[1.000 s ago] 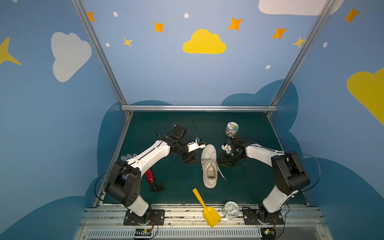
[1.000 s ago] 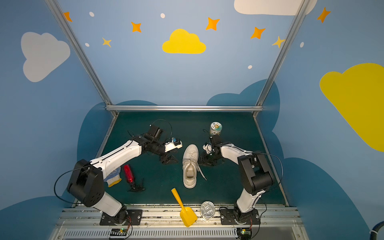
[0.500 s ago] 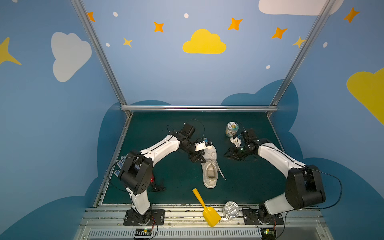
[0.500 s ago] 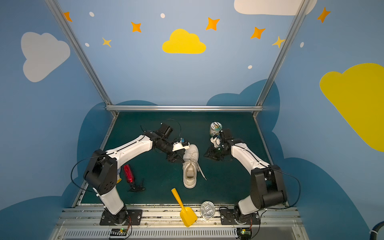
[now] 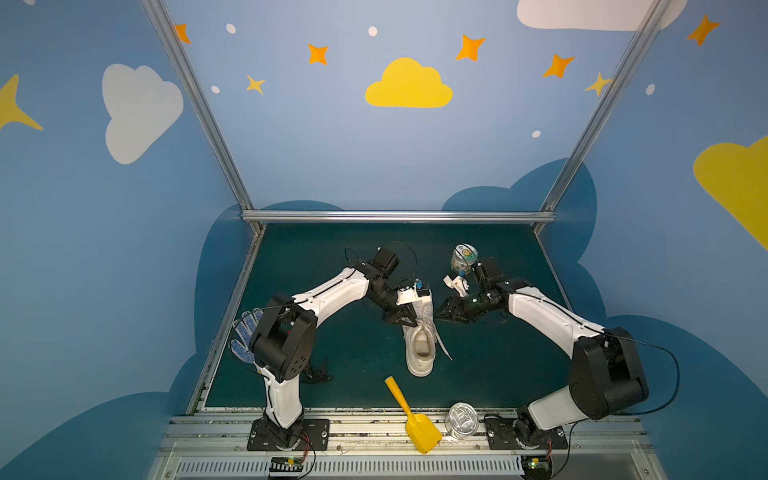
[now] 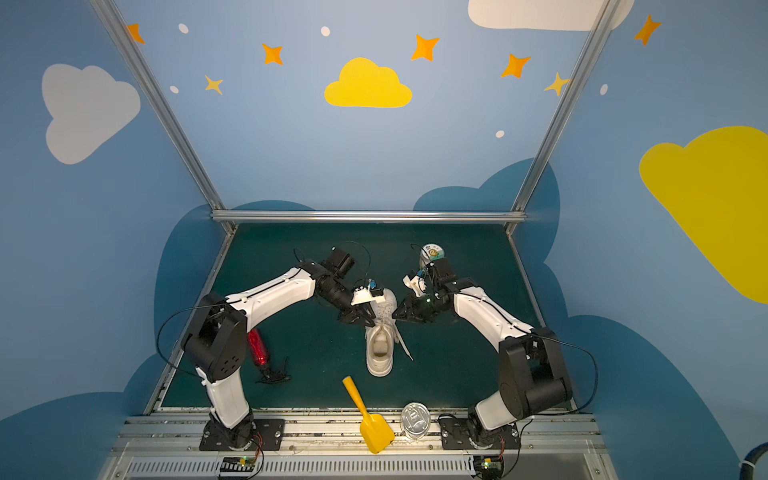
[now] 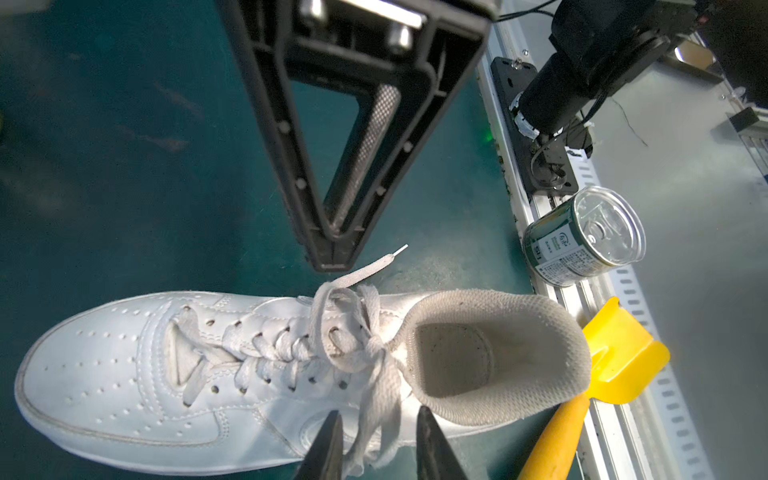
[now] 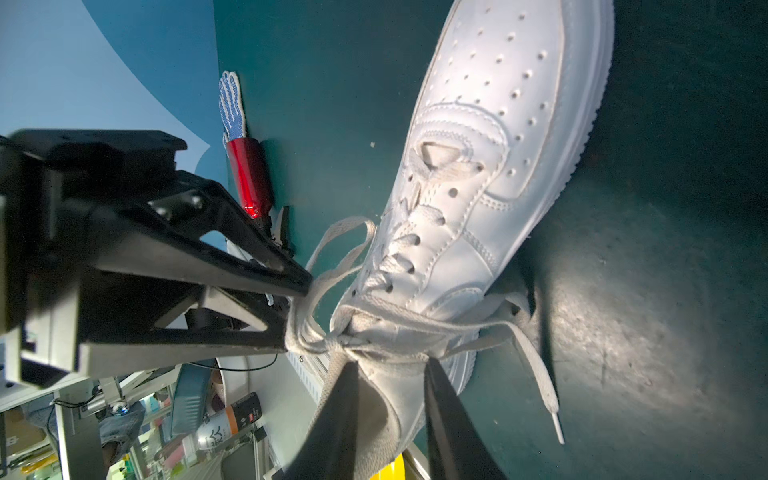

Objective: Tie the shoes

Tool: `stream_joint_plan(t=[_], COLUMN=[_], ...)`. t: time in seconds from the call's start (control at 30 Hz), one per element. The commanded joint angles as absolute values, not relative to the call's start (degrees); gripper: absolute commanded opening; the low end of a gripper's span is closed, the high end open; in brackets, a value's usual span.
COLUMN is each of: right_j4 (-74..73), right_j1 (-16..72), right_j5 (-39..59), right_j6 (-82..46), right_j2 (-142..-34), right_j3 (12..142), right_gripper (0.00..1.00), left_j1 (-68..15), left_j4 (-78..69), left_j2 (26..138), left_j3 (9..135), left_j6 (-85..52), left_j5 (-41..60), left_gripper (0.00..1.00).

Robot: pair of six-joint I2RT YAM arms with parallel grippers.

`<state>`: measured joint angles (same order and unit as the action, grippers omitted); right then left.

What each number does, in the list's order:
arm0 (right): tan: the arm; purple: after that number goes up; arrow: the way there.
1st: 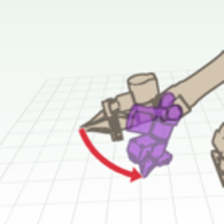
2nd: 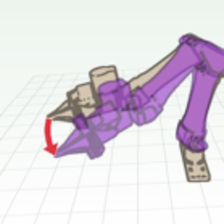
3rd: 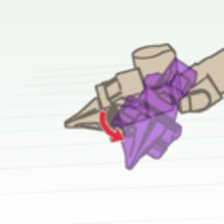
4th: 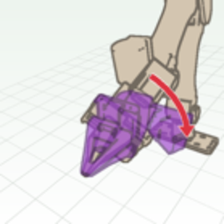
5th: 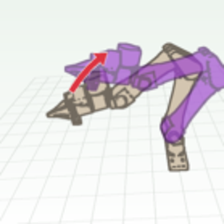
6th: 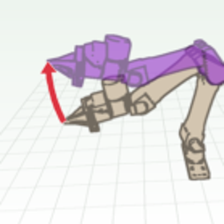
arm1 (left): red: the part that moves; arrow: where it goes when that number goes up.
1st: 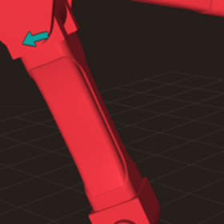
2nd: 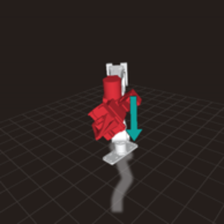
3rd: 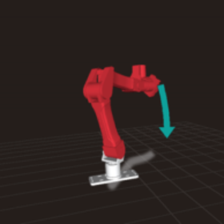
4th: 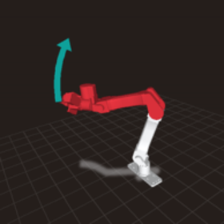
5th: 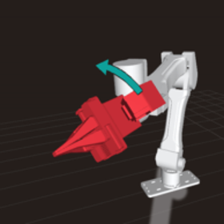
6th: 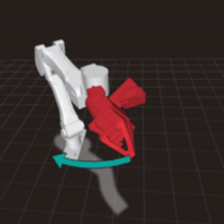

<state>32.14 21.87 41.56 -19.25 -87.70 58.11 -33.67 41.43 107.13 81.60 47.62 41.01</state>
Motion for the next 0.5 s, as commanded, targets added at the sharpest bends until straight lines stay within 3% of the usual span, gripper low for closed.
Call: stream_joint_plan(t=[0.0,0.13,0.47], right_j4=[30.8,29.9,30.5], right_j1=[22.6,23.1,24.6], right_j5=[44.2,44.9,44.9], right_j6=[-19.0,-19.5,-19.3], right_j2=[-90.0,-92.3,-96.2], right_j3=[59.9,60.4,62.7], right_gripper=[0.33,0.36,0.35], left_j1=[-33.8,-33.8,-33.8], left_j4=[43.6,42.4,41.7], left_j2=[108.0,107.8,107.2], left_j3=[82.5,81.5,80.2], left_j6=[48.4,48.0,47.4], left_j5=[42.8,43.1,42.9], left_gripper=[0.23,0.12,0.06])
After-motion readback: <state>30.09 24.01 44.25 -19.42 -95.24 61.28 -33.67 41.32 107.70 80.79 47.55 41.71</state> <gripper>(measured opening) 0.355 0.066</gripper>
